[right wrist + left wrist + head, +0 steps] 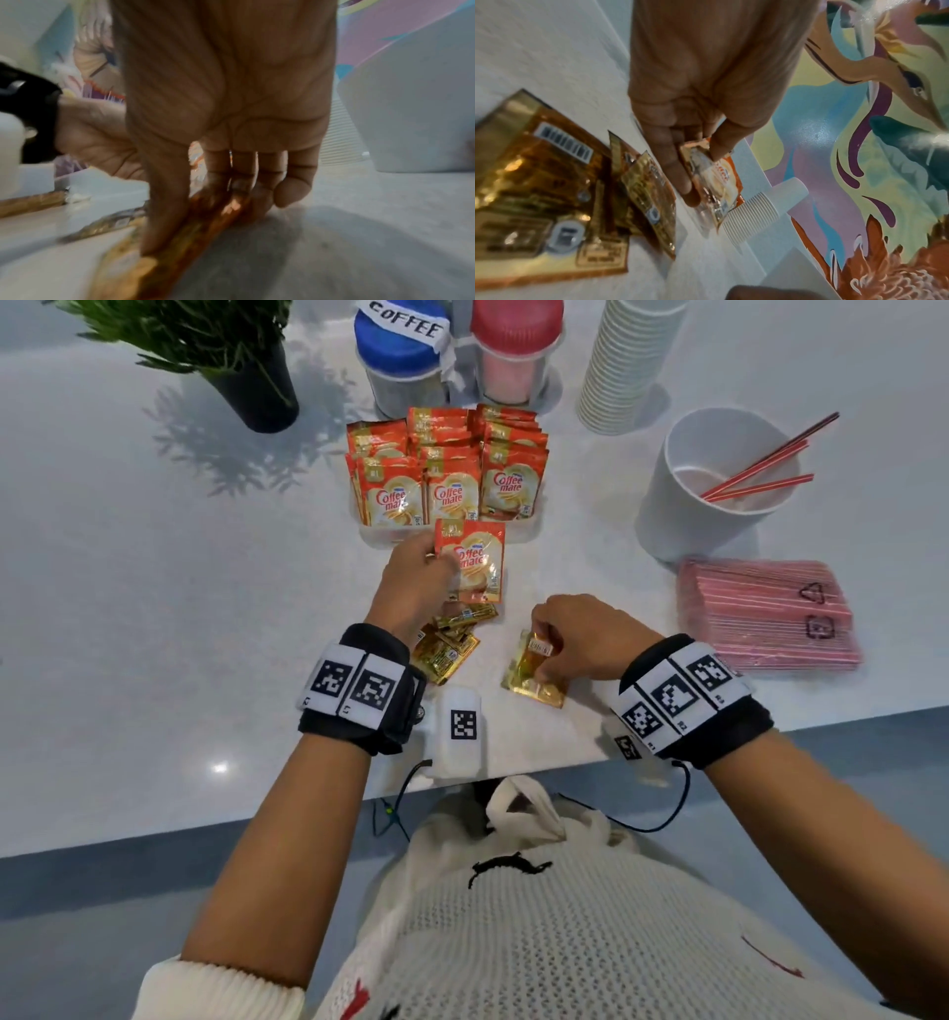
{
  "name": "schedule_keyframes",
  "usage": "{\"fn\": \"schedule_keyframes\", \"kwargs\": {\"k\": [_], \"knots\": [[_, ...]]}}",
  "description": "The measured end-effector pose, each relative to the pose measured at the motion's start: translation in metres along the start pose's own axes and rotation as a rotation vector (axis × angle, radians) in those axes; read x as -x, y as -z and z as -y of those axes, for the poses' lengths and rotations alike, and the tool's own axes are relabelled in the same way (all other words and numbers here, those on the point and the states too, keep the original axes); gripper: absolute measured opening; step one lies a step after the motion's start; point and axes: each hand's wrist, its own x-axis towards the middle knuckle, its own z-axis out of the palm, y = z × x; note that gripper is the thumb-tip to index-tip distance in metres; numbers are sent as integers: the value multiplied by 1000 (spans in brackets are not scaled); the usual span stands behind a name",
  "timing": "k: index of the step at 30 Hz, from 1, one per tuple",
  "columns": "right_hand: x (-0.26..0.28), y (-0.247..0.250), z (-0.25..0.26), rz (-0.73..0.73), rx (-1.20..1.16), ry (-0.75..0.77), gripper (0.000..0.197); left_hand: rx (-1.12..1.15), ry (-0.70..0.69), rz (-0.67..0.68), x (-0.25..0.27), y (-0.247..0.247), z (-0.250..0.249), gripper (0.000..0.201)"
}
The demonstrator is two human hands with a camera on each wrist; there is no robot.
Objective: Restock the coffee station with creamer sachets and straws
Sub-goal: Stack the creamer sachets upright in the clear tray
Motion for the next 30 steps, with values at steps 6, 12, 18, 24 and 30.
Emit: {"fn": "schedule_keyframes", "kwargs": {"k": [6,12,18,24,30], "knots": [[4,30,0,-507,-236,68,20,38,37,2,4,-1,-1,27],[-10,42,0,-664,-171,255,29,171,51,120,6,-10,-11,26],[-14,27,5,-585,-10,408,39,283,-7,131,2,-10,-20,22],[-17,36,1,-647,-345,308,44,222,-86,32,0,-11,-20,36],[-28,50,0,-565,-681,146,27,131,-181,-15,-7,-11,-25,30]]}}
